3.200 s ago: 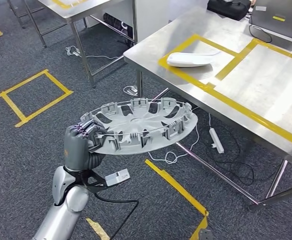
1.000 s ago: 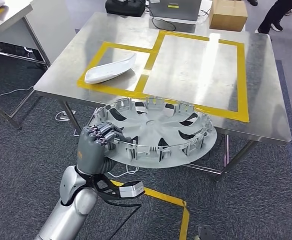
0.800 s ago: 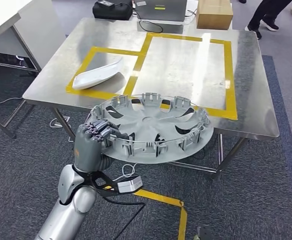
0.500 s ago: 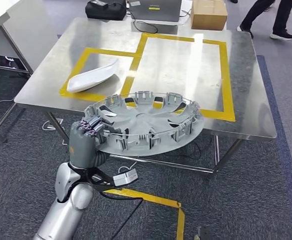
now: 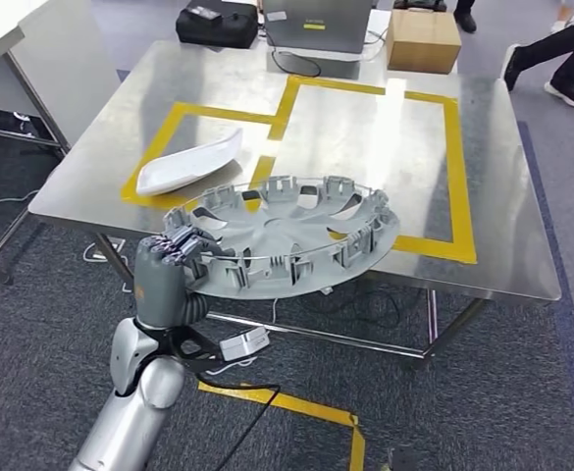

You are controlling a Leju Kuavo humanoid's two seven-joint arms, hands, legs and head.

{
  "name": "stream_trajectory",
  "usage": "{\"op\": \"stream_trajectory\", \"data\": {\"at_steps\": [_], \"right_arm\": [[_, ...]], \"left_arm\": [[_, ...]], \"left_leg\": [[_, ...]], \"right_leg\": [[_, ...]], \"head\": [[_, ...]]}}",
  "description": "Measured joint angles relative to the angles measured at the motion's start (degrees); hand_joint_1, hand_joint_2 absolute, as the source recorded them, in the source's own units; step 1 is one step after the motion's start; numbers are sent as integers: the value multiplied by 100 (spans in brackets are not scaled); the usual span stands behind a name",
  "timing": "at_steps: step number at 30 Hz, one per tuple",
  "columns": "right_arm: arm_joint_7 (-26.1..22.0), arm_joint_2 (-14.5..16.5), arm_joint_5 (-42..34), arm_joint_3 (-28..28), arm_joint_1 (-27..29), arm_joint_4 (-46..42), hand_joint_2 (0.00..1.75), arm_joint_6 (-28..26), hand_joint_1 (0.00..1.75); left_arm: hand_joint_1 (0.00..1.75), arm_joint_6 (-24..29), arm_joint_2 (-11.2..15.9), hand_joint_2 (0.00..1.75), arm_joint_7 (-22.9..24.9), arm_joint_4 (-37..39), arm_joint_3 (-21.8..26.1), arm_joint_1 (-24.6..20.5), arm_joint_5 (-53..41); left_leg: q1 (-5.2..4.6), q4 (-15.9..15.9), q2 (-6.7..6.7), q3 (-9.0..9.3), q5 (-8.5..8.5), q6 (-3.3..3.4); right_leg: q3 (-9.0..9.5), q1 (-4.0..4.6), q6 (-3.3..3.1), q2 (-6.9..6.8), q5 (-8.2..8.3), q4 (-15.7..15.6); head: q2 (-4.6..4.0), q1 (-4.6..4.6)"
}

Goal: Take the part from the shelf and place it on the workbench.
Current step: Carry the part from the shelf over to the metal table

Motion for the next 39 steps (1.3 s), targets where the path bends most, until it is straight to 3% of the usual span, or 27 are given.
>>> {"op": "stream_trajectory", "data": {"at_steps": [2,4,7,9,10,13,14,15,17,19,20,23,24,25,26,28,29,32,35,39], "right_arm": [[8,1,0,12,1,-2,0,-9,0],[14,3,2,24,1,-2,0,-17,0],[17,5,4,31,-17,-2,0,-18,0],[23,5,4,33,-8,-2,0,-19,0],[27,5,4,33,-2,-2,0,-19,0],[37,5,10,39,5,1,0,-17,0],[39,5,13,41,0,3,0,-16,0],[41,5,15,43,-2,5,0,-16,0],[47,5,18,52,-7,6,0,-13,0],[50,5,17,67,-13,3,0,-10,0],[50,5,17,74,-22,1,0,-4,0],[49,5,17,81,-32,0,0,15,0],[50,5,17,81,-24,0,0,19,0],[51,5,17,81,-16,0,0,21,0],[52,5,17,81,-11,0,0,24,0],[53,5,17,82,-12,1,0,30,0],[54,5,16,84,-17,1,0,36,0],[56,4,9,84,-23,1,0,64,0],[56,10,6,85,-18,0,0,84,0],[52,11,5,85,-30,0,0,102,0]], "left_arm": [[175,0,-14,175,-5,5,-1,-11,4],[175,-1,-23,175,-5,9,-5,-16,-2],[175,-1,-22,175,-5,16,-10,-31,-3],[175,-1,-12,175,-2,25,-8,-24,-10],[175,-2,-3,175,0,31,-10,-22,-23],[175,-2,21,175,8,47,-43,-28,-68],[175,-2,25,175,11,56,-62,-36,-79],[175,-2,26,175,15,67,-86,-41,-87],[175,-4,26,175,25,85,-138,-52,-99],[175,-5,30,175,32,97,-201,-63,-98],[175,-5,37,175,32,102,-247,-74,-90],[175,-5,76,175,33,119,-405,-100,-48],[175,-5,93,175,33,128,-444,-100,-41],[175,-5,109,175,34,139,-474,-98,-40],[175,-5,121,175,36,147,-498,-97,-39],[175,-4,137,175,38,157,-546,-106,-37],[175,-3,143,175,39,160,-569,-117,-32],[175,-2,172,175,45,170,-633,-144,-16],[175,-3,207,175,48,174,-702,-160,-14],[175,-3,256,175,48,180,-773,-180,-2]], "left_leg": [[-8,35,2,38,-14,-74],[-8,284,1,-22,-47,-131],[13,1242,-2,-582,-421,-208],[22,1616,-2,-932,-581,-227],[22,1547,-2,-993,-476,-222],[7,638,-1,-841,317,-159],[-5,376,-1,-778,459,-131],[-16,220,-2,-744,525,-99],[-16,117,-10,-693,492,-35],[10,90,-19,-631,481,26],[22,82,-22,-600,464,52],[22,78,-23,-529,383,100],[21,78,-26,-488,346,101],[20,78,-30,-437,307,98],[20,78,-33,-374,264,92],[17,75,-31,-250,181,66],[14,73,-29,-217,151,44],[2,84,-17,-178,112,-49],[4,384,-17,-274,28,-129],[41,1532,-19,-960,-474,-226]], "right_leg": [[100,-2,-78,3,-34,-93],[223,-36,-130,11,-61,-142],[365,-57,-181,23,-158,-167],[461,-57,-184,40,-244,-166],[526,-56,-180,50,-293,-166],[722,-50,-139,76,-448,-163],[754,-43,-108,79,-494,-157],[776,-35,-76,79,-528,-158],[802,-23,-6,73,-560,-143],[728,-24,56,56,-618,16],[593,-32,86,47,-706,241],[-104,-56,150,29,-1090,1328],[-278,-59,160,29,-1106,1525],[-353,-58,160,29,-996,1514],[-317,-58,150,29,-764,1279],[-91,-43,98,16,-254,537],[5,-24,63,-1,-147,219],[123,18,-47,-17,-107,-59],[244,-38,-118,18,-61,-122],[294,-58,-162,78,-91,-146]], "head": [[0,-3],[0,-17],[0,-32],[0,-32],[0,-32],[0,-26],[0,-28],[0,-31],[0,-39],[0,-25],[0,-15],[0,0],[0,-1],[0,0],[0,-2],[0,-3],[0,3],[0,5],[0,-22],[0,-38]]}}
